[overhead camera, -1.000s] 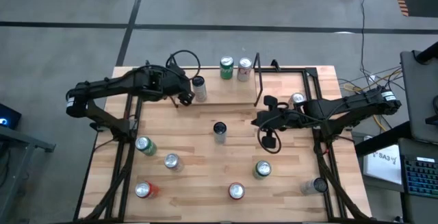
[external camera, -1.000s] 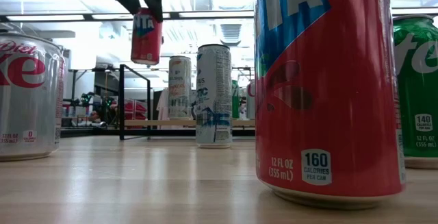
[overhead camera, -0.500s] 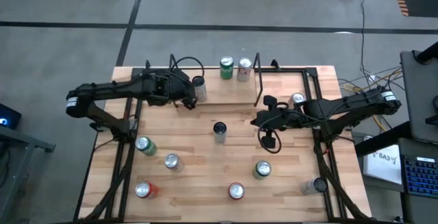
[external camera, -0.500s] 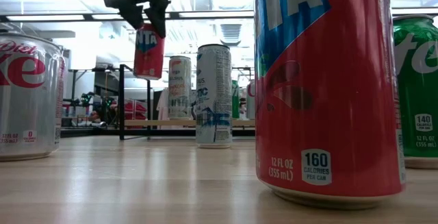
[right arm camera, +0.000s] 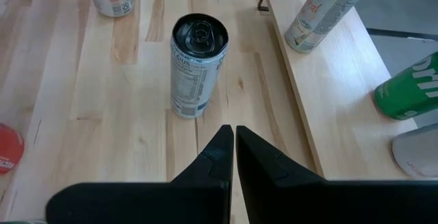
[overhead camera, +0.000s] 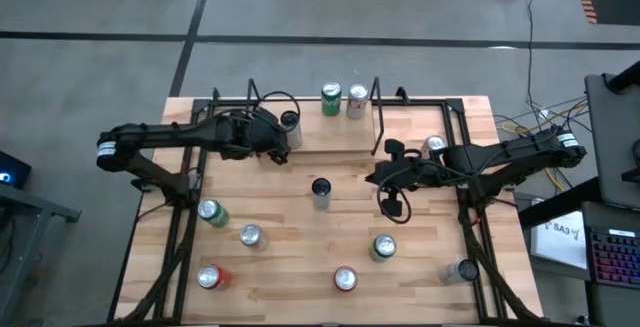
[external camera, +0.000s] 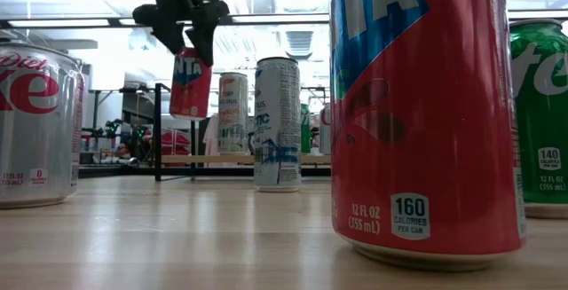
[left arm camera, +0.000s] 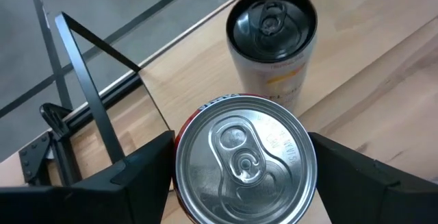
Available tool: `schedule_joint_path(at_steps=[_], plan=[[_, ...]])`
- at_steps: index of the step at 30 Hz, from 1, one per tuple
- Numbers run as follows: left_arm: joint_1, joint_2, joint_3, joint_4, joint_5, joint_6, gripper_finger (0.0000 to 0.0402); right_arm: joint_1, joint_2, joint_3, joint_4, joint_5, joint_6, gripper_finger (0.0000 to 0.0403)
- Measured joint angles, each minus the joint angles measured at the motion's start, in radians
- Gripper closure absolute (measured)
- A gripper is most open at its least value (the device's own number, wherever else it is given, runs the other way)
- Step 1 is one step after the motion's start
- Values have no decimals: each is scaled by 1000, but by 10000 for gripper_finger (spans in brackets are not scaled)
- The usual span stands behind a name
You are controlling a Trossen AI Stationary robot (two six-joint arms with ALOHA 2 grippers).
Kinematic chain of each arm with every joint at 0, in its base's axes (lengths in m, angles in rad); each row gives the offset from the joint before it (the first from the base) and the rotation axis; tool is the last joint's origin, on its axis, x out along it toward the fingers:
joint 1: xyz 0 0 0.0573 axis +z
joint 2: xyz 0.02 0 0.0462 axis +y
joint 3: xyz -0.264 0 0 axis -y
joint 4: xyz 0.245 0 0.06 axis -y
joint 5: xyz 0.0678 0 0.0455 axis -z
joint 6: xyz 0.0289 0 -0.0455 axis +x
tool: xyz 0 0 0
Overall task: Sort soda cans
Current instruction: Put the top red soda can on the shelf
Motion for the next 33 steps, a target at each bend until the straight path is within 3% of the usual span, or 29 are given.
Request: schedule_joint_path(at_steps=[10, 33], plan=[[0, -2, -98, 111, -1, -10, 122, 0, 3, 0, 8, 0, 0, 394], [5, -3, -128, 157, -19, 30, 122, 0, 27, 0, 14, 0, 0, 394]])
